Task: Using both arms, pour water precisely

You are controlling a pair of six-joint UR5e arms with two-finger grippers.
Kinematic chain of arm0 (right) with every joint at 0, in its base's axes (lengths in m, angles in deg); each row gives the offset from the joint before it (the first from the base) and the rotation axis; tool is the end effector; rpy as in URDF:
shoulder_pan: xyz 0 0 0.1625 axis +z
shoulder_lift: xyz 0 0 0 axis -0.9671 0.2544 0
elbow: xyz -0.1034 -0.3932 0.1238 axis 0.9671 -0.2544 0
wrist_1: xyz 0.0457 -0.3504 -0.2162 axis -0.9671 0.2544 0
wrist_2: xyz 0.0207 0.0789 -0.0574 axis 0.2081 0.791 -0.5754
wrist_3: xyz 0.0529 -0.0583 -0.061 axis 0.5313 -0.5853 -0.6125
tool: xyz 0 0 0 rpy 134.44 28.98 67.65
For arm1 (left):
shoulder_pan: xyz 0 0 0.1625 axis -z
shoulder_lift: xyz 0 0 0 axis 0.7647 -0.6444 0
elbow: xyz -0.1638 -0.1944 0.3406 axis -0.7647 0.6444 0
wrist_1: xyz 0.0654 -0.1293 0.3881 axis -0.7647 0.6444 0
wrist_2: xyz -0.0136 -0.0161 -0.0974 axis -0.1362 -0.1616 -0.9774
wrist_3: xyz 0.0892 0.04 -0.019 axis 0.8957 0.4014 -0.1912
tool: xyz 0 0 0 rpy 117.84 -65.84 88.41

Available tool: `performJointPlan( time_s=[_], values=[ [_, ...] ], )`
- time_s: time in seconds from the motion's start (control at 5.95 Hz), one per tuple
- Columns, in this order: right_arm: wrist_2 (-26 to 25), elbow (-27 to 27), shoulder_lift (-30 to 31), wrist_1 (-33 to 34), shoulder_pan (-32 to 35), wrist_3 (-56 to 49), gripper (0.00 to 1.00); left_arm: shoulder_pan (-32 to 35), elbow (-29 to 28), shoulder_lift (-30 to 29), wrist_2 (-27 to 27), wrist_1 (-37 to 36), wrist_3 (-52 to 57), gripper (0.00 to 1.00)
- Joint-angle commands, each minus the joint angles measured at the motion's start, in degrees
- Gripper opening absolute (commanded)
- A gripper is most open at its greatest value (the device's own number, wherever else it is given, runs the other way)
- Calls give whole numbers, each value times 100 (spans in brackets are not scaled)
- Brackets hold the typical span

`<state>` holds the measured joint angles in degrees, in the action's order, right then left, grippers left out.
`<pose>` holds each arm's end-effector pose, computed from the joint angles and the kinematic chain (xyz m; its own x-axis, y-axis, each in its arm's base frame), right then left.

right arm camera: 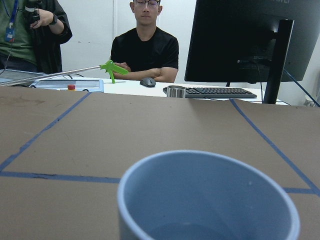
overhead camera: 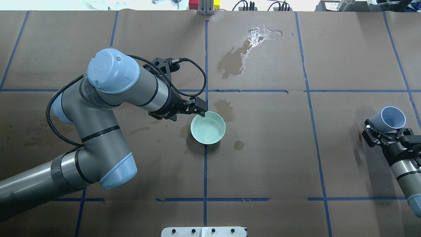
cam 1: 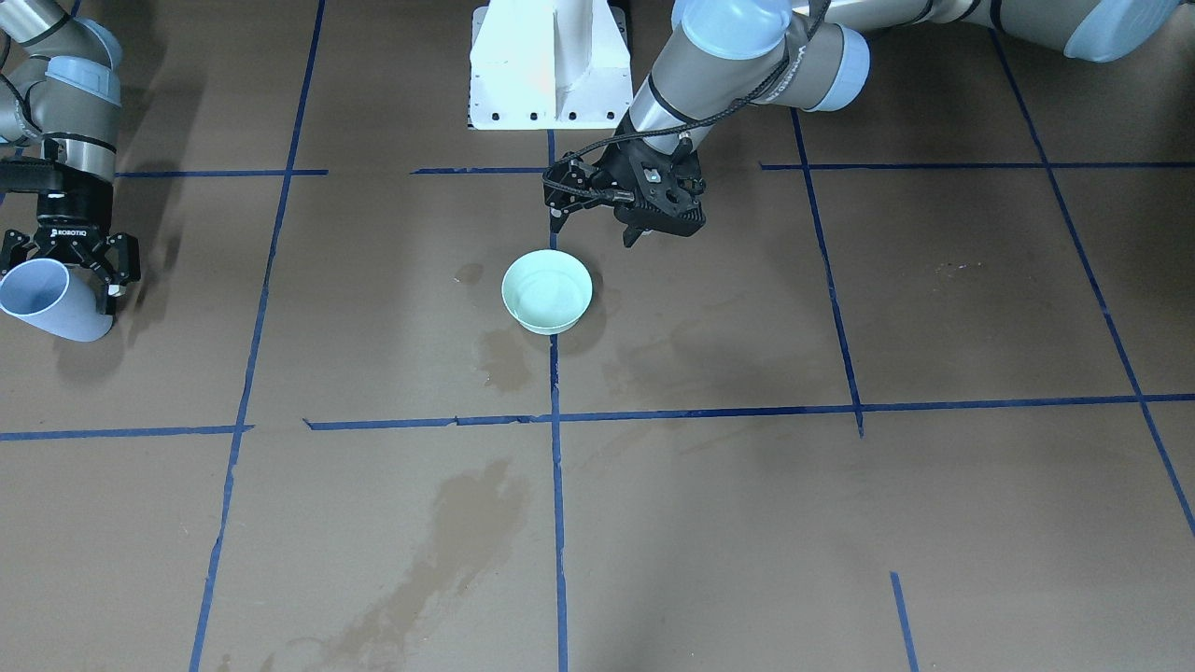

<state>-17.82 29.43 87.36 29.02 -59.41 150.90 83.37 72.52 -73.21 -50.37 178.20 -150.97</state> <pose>-0.2750 -0.3057 0.6793 0.7696 0.0355 0.6376 -0.6124 0.3238 0.7212 0.4842 -0.4295 0.1609 0.3677 -0.0054 -0.9299 0.0973 0.9947 0.0327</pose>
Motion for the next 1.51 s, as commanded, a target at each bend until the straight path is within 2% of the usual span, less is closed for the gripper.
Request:
performJointPlan(
  time_s=[0.0,0.34,0.5,0.67,1.01,1.18,1.34],
  values=[
    [1,-71,-103,-4,85,-37,99,9,32,0,0,0,0,99],
    [18,-72,-94,-4,146,-37,86,0,32,35,0,0,0,99],
    [88,-63,-103,-239,198,-220,52,0,32,36,0,0,0,99],
    [402,-20,-225,-589,521,-1162,41,0,75,36,-9,0,0,99],
    [501,-19,-1092,-585,682,-1768,40,9,76,44,-17,0,0,99],
    [763,51,-1574,-584,682,-2065,31,18,84,53,-9,9,0,99],
    [870,130,-1893,-549,656,-2555,30,9,293,262,-9,9,9,99]
  ],
)
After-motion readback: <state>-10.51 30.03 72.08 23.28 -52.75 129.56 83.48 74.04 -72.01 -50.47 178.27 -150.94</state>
